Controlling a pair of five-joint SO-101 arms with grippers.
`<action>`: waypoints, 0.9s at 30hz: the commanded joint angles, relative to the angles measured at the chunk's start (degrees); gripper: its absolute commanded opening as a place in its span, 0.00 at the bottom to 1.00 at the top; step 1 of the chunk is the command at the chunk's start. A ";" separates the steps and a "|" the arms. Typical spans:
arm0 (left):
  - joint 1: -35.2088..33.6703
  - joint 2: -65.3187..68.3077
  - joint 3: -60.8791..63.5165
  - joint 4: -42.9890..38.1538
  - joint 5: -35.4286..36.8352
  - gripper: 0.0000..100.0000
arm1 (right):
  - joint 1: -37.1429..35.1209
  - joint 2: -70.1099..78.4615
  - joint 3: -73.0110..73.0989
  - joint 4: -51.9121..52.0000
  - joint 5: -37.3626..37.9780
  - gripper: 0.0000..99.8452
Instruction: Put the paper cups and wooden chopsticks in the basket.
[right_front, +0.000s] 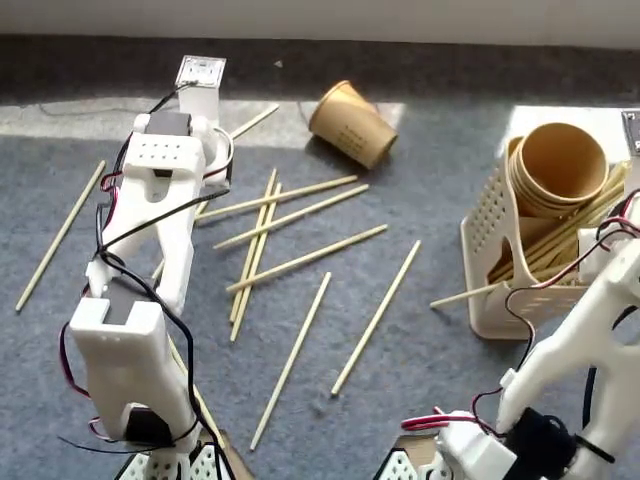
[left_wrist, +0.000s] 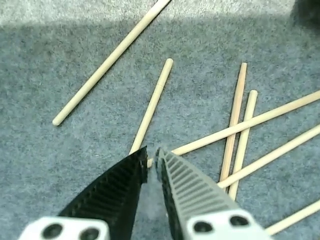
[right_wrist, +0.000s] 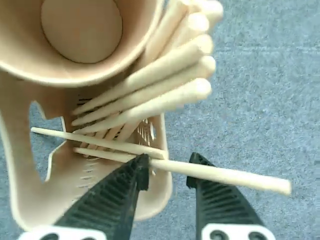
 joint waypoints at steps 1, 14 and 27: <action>-0.48 -0.31 -0.13 -0.44 0.44 0.06 | -0.31 1.98 0.31 -1.63 0.70 0.14; 1.54 -0.22 1.45 -0.88 0.18 0.06 | -10.68 20.26 0.40 8.75 -1.93 0.01; 1.71 -0.22 1.36 -0.88 0.18 0.06 | -23.96 15.43 3.12 9.01 -9.76 0.01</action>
